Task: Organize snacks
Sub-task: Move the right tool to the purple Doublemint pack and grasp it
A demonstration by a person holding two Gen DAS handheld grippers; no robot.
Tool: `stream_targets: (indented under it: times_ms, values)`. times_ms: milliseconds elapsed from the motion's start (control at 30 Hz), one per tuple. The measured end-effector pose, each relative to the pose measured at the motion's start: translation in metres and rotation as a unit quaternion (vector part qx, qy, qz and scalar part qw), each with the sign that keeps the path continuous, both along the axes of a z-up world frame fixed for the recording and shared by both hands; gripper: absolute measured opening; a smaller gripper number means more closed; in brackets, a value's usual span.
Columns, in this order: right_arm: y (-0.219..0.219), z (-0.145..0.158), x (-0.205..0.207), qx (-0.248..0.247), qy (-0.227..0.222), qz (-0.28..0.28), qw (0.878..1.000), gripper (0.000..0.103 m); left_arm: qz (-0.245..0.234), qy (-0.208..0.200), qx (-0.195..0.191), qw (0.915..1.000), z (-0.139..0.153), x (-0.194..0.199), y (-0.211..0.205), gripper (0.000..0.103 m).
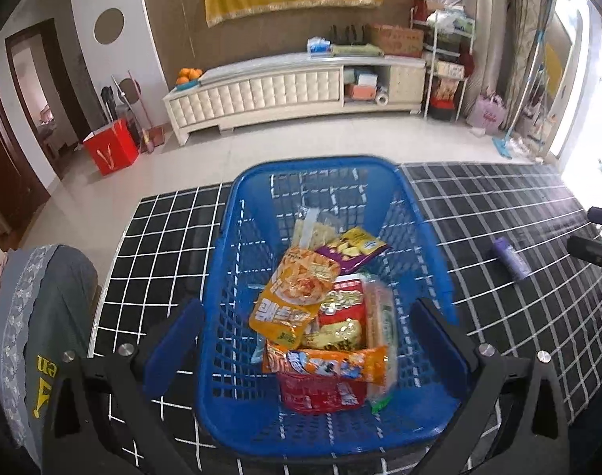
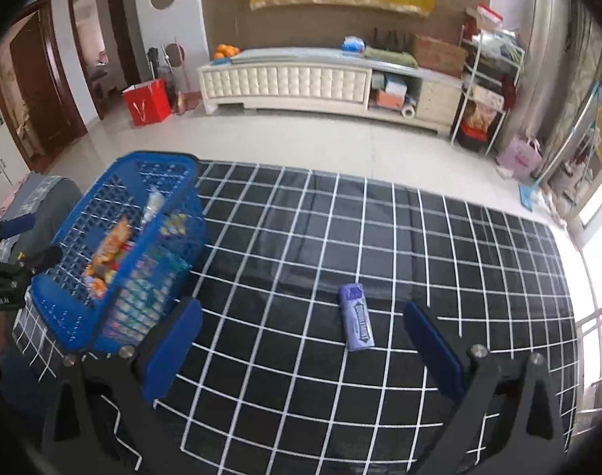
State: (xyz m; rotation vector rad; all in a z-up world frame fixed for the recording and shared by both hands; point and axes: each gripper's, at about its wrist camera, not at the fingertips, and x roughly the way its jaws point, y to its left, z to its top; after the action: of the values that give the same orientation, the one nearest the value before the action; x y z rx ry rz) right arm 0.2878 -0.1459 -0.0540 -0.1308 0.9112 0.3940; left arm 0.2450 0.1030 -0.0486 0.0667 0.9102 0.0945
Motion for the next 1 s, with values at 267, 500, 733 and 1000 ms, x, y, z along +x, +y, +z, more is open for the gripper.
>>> stream_targets:
  times_ms: [267, 500, 733, 1000]
  values:
    - [-0.001, -0.037, 0.03, -0.004, 0.036, -0.001, 0.999, 0.103, -0.002, 0.047, 0.018, 0.9987, -0.031, 0.033, -0.004, 0.103]
    - [0.003, -0.068, 0.053, -0.057, 0.062, -0.016, 0.996, 0.103, 0.003, 0.068, 0.026, 0.9973, -0.044, 0.057, -0.01, 0.103]
    - [-0.008, -0.093, 0.072, -0.04, 0.092, -0.02, 0.995, 0.08, 0.02, 0.098, 0.027, 0.9946, -0.053, 0.076, -0.009, 0.103]
    - [-0.014, -0.119, 0.076, -0.044, 0.126, -0.036, 0.99, 0.061, 0.042, 0.117, 0.041, 0.9914, -0.056, 0.089, -0.008, 0.103]
